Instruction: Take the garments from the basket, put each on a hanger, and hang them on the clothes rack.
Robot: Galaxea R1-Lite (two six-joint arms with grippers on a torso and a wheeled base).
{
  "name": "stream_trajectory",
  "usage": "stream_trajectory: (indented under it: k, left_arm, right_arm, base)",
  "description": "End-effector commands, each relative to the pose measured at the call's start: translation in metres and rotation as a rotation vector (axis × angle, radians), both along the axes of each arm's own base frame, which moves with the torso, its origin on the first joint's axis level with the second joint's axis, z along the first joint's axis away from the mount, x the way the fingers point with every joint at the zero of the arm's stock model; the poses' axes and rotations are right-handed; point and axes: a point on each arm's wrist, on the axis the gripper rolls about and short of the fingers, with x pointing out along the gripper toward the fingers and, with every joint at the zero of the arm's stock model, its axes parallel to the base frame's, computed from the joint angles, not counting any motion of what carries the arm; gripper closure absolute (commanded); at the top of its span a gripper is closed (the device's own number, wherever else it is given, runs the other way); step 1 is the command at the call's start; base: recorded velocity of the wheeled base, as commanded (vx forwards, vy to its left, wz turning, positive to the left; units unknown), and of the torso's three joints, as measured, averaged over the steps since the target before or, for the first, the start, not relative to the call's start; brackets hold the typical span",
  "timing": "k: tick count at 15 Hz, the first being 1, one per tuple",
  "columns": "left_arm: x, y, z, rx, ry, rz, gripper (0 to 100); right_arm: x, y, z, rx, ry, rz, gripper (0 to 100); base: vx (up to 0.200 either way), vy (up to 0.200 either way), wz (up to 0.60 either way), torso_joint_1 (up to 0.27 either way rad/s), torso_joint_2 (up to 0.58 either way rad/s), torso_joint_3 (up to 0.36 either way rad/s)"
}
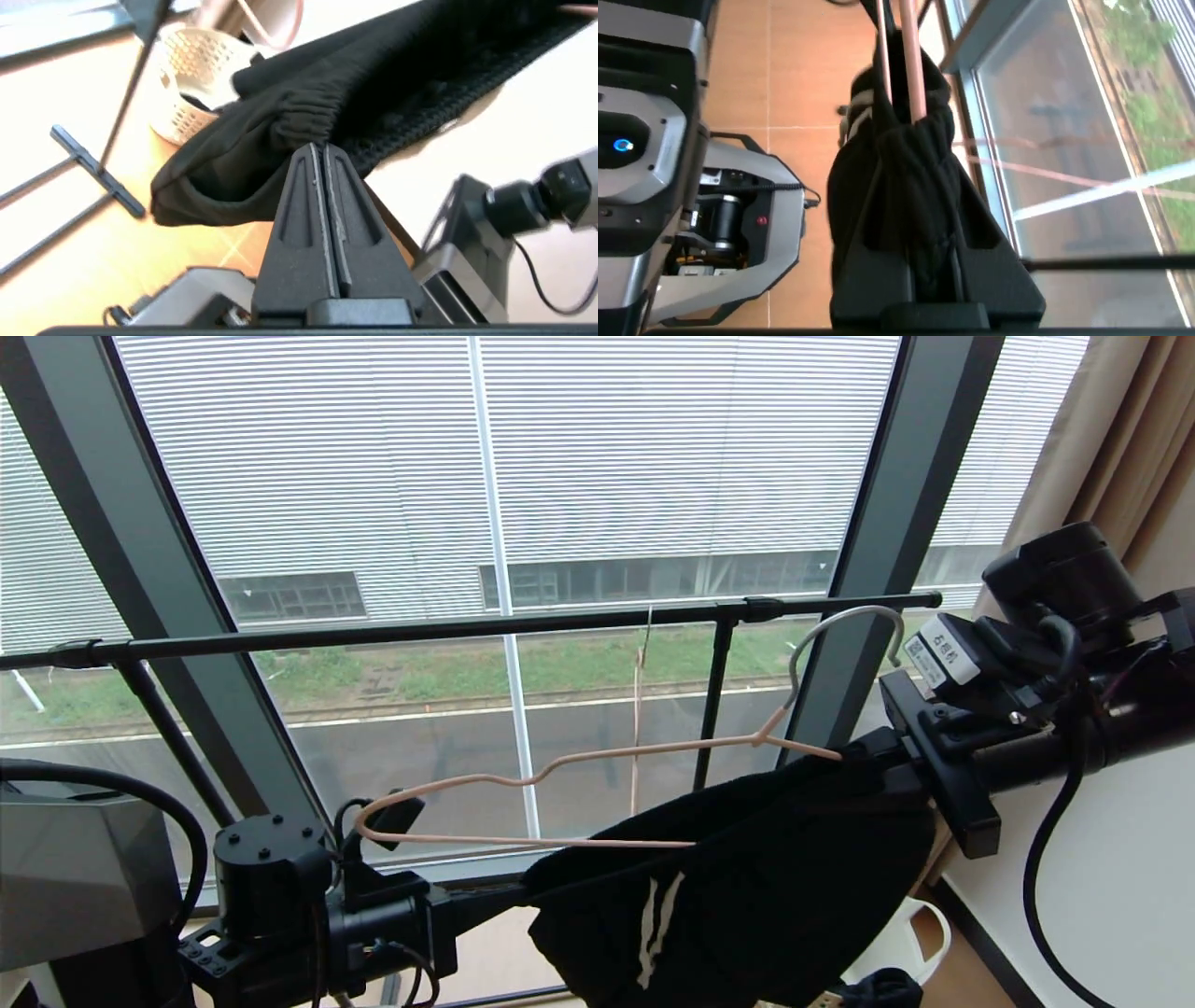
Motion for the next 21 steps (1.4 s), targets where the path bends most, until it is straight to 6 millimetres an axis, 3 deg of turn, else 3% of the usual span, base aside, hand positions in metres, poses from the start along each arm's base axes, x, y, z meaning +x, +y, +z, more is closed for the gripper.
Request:
stream_trajectory:
  k: [1, 11, 21]
  left_arm:
    - [0.003, 0.006, 0.003, -0.009, -0.025, 0.027, 100]
    - [0.007, 0.014, 0.009, -0.023, -0.064, 0.061, 100]
    - [0.007, 0.016, 0.011, -0.026, -0.073, 0.07, 100]
  right_arm:
    - [0.004, -0.011, -0.002, -0.035, -0.005, -0.067, 100]
    - [0.006, -0.017, -0.019, -0.275, -0.027, -0.232, 100]
    - [0.004, -0.02, -0.042, -0.408, 0.015, -0.268, 100]
  base:
    - [0.0, 0.0, 0.0, 0.0, 0.0, 0.0]
    - [0.0, 0.0, 0.0, 0.0, 0.0, 0.0]
    - [0.0, 0.0, 0.0, 0.0, 0.0, 0.0]
